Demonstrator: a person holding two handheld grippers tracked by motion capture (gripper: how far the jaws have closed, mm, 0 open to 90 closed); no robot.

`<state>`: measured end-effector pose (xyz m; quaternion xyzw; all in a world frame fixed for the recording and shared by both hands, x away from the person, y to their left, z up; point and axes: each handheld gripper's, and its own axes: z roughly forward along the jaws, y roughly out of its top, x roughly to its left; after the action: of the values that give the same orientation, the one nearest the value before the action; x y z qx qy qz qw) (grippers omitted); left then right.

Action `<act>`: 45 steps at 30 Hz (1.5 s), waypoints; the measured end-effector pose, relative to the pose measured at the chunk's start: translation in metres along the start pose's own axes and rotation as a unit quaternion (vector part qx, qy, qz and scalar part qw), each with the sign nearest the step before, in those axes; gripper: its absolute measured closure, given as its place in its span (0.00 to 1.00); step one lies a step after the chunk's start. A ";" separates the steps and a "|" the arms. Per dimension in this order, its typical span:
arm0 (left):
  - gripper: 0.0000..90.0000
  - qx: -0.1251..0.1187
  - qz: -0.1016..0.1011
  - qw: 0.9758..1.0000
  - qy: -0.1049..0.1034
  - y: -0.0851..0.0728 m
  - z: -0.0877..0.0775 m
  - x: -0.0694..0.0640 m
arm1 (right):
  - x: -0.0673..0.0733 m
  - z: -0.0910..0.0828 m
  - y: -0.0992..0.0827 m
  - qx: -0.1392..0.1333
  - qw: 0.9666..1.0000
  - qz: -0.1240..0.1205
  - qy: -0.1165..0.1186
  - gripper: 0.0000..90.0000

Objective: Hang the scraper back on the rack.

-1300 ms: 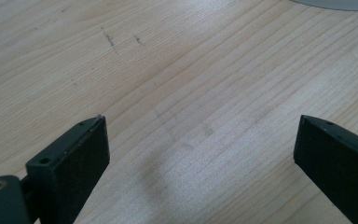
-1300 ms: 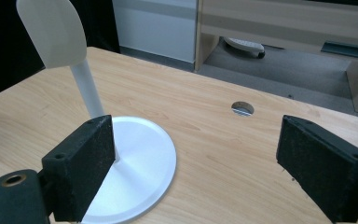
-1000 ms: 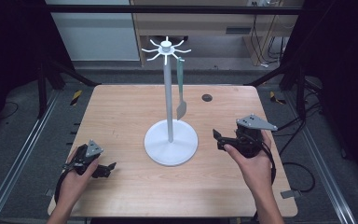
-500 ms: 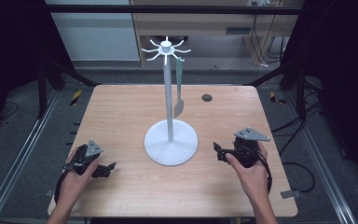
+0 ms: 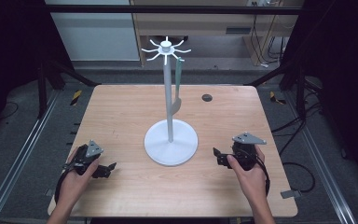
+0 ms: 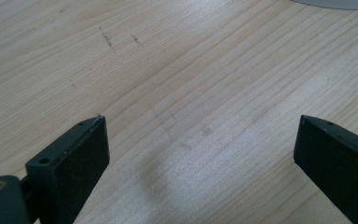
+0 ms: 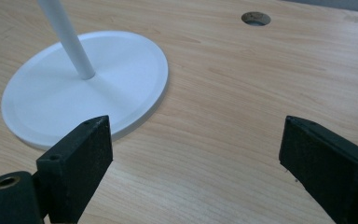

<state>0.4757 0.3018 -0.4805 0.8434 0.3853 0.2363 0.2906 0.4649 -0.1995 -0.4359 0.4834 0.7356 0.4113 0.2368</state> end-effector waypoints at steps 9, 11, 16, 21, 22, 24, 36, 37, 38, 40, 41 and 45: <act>0.03 0.001 0.002 1.000 -0.001 0.000 0.001 -0.001 | -0.003 0.014 -0.011 0.020 1.000 0.011 0.003 0.11; 0.03 0.002 0.003 1.000 0.000 0.000 0.000 0.000 | -0.004 0.017 -0.014 0.024 1.000 0.016 0.004 0.11; 0.03 0.002 0.003 1.000 -0.001 0.000 0.000 0.000 | -0.005 0.024 -0.018 0.032 0.999 0.018 0.003 0.12; 0.03 0.002 0.002 1.000 0.000 0.000 0.000 0.000 | -0.007 0.027 -0.020 0.032 0.999 0.020 -0.001 0.12; 0.03 0.001 0.002 1.000 0.000 0.000 0.000 0.000 | -0.007 0.028 -0.020 0.032 0.999 0.020 -0.004 0.12; 0.03 0.001 0.002 1.000 0.000 0.000 0.000 0.000 | -0.009 0.028 -0.020 0.029 0.999 0.020 -0.007 0.12; 0.03 0.001 0.004 1.000 0.000 0.001 0.001 -0.001 | -0.017 0.031 -0.026 0.019 0.999 0.043 -0.016 0.12; 0.03 0.002 0.005 1.000 -0.001 0.002 0.001 -0.001 | -0.018 0.031 -0.027 0.014 0.999 0.046 -0.015 0.12; 0.03 0.002 0.007 1.000 -0.001 0.002 0.002 -0.002 | -0.019 0.031 -0.027 0.013 0.999 0.048 -0.017 0.12; 0.03 0.002 0.007 1.000 -0.001 0.002 0.002 -0.003 | -0.020 0.031 -0.029 0.012 0.999 0.050 -0.016 0.13; 0.03 0.002 0.007 1.000 -0.002 0.003 0.002 -0.003 | -0.021 0.031 -0.030 0.013 0.998 0.051 -0.019 0.13; 0.03 0.001 0.007 1.000 -0.002 0.003 0.003 -0.003 | -0.022 0.031 -0.033 0.021 0.998 0.051 -0.024 0.13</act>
<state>0.4772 0.2972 -0.4810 0.8468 0.3788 0.2361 0.2893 0.4805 -0.2137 -0.4814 0.5349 0.7125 0.3957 0.2229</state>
